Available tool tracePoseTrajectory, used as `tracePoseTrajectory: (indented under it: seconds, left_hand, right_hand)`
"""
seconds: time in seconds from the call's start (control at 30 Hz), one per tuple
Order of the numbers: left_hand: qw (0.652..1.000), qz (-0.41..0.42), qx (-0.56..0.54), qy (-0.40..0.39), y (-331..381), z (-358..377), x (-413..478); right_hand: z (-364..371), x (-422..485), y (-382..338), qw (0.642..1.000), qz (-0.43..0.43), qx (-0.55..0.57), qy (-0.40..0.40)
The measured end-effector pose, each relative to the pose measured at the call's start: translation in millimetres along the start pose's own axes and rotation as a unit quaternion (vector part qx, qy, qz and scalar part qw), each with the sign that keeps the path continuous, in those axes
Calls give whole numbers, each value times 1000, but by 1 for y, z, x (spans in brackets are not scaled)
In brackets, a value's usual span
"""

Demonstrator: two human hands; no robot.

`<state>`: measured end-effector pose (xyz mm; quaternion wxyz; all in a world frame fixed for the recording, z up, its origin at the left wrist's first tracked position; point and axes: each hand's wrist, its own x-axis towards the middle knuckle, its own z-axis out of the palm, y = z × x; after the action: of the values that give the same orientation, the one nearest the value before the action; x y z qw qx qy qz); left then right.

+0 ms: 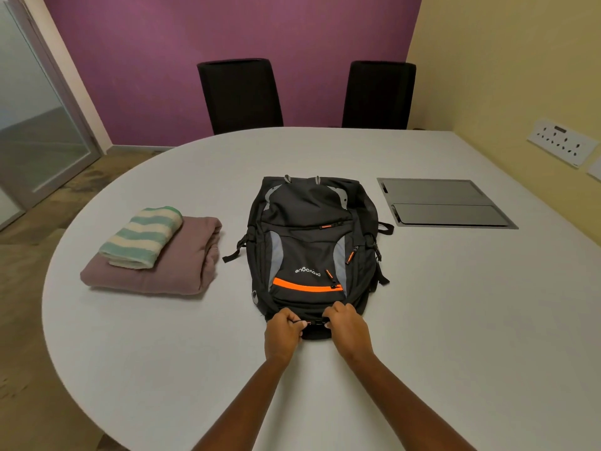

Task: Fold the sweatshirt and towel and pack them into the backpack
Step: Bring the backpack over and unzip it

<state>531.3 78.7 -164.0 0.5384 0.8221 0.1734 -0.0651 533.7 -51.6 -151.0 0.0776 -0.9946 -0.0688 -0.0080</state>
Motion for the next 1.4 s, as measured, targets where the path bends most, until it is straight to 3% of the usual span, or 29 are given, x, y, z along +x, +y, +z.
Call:
tracePoseTrajectory:
  seconds: [0.23, 0.53, 0.63, 0.77, 0.97, 1.17, 1.4]
  left_hand:
    - [998, 12, -10, 68, -1, -34, 10]
    - [969, -84, 2, 234, -38, -148, 57]
    - [981, -54, 17, 185, -44, -166, 62]
    - [999, 10, 27, 44, -36, -129, 59]
    - [983, 64, 103, -135, -15, -58, 61]
    - [979, 37, 153, -129, -16, -32, 59]
    - [980, 79, 168, -75, -27, -27, 56]
  right_hand:
    - [-17, 11, 9, 998, -42, 25, 27]
    - [-19, 13, 50, 997, 70, 20, -5]
    - [-24, 21, 60, 997, 69, -14, -21]
    - [-27, 29, 28, 998, -31, -42, -37]
    - [-13, 41, -27, 992, -118, -45, -20]
    - [4, 49, -42, 991, -103, -3, -90]
    - [7, 54, -41, 989, -113, 44, -88]
